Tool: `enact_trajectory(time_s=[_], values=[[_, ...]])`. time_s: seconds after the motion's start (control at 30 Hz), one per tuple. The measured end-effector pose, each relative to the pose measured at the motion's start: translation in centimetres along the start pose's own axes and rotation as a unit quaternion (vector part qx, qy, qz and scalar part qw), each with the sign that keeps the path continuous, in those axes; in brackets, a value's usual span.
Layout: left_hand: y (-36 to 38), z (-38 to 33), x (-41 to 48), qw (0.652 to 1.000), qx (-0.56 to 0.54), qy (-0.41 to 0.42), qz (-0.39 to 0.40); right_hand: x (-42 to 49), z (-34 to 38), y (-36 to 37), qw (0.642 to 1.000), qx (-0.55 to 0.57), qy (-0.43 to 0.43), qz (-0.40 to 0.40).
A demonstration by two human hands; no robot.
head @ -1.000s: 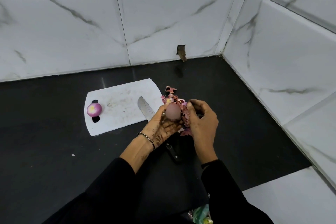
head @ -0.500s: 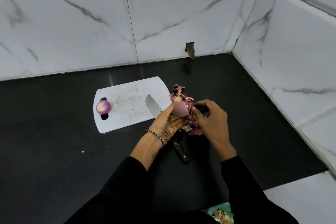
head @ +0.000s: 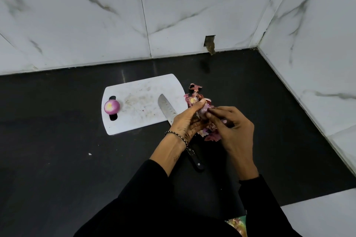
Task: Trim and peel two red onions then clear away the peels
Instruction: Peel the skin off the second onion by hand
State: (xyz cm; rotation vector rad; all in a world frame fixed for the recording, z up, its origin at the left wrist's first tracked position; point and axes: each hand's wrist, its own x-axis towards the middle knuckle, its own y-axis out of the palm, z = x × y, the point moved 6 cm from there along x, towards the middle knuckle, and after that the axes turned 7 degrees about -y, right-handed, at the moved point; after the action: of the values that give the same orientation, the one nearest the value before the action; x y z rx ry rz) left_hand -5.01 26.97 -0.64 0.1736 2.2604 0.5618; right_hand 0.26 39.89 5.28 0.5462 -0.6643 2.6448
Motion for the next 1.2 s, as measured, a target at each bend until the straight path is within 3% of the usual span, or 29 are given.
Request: enact_trajectory(time_s=[0.2,0.37,0.57,0.87,1.2], values=[[-0.4,-0.1,0.8,1.000,0.021,0.005,-0.014,0.8,-0.8,0.6,0.997,-0.039,0.015,0.063],[-0.4,-0.3,1.1,0.999,-0.023,-0.006,-0.031,0.2,-1.7,2.2,0.991,-0.079,0.026,0.107],[-0.5,-0.9,1.1,1.000,-0.023,-0.012,-0.011,-0.1,-1.2,1.7,0.995,-0.032,0.049,0.077],[-0.6,-1.4,0.7,1.000,0.008,-0.009,0.015,1.5,0.1,1.6,0.994,-0.045,-0.041,0.095],[-0.6,-2.0,0.3,0.997,0.074,0.010,-0.008,2.1,0.0,2.1,0.987,-0.058,-0.063,0.136]])
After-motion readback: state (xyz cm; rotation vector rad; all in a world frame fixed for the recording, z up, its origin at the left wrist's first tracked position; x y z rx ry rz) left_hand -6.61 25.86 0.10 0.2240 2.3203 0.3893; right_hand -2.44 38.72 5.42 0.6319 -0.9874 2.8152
